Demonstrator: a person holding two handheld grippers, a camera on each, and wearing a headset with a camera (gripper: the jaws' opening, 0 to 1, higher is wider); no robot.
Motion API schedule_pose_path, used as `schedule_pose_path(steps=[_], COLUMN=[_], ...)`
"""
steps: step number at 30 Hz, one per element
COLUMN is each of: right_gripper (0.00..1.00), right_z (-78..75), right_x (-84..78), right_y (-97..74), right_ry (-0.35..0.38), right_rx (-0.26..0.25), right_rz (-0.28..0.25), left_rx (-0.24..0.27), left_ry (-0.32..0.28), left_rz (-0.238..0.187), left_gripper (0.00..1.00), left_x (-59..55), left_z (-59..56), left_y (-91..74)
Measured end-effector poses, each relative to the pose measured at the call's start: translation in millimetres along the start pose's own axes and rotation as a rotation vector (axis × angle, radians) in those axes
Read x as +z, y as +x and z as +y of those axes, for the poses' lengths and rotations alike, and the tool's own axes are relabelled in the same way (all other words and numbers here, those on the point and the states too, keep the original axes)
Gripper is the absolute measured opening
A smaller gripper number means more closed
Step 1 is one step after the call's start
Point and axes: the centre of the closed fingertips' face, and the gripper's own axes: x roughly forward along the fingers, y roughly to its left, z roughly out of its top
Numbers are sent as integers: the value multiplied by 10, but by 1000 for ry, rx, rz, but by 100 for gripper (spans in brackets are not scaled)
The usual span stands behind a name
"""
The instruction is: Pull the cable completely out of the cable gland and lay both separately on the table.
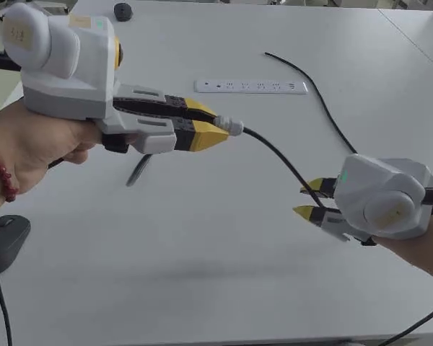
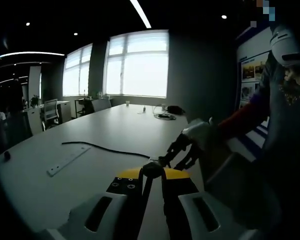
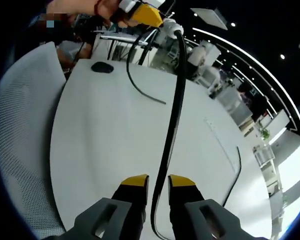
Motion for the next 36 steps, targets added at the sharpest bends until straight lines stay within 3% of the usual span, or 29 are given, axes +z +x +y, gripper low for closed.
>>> schedule_pose_path(steps=[4,10,12,16,23,28,34,36], right_gripper=[31,35,37,47,41,17,13,6], right_z=[-31,-79,-86,-77,-81,-58,-17,-13], right_x=[393,860,966,1241,1420,1335,1275,1273], right_y=[-129,-361,-401,-457,-477,-388,-305,-298], right_ry=[41,38,33,-4,-79,-131,-146,-147], right_rx=[-10,-23,-21,-18,-25,0,22,29], right_rz=[-113,-222,-231,-290,-297,-238,-198,-191], left_rx=[8,12,10,5,-2,-8,-18,-20], left_ry=[0,-4,-6,-5,-3,-1,8,9], left_rz=[17,25,28,35,39,39,34,37], left_gripper=[16,16,16,16,16,16,16,16], left_x=[-44,-89,-106,-126,-140,-144,-134,-143], left_z=[16,70,70,55,32,9,-23,-28], left_y=[3,2,10,31,33,26,31,33])
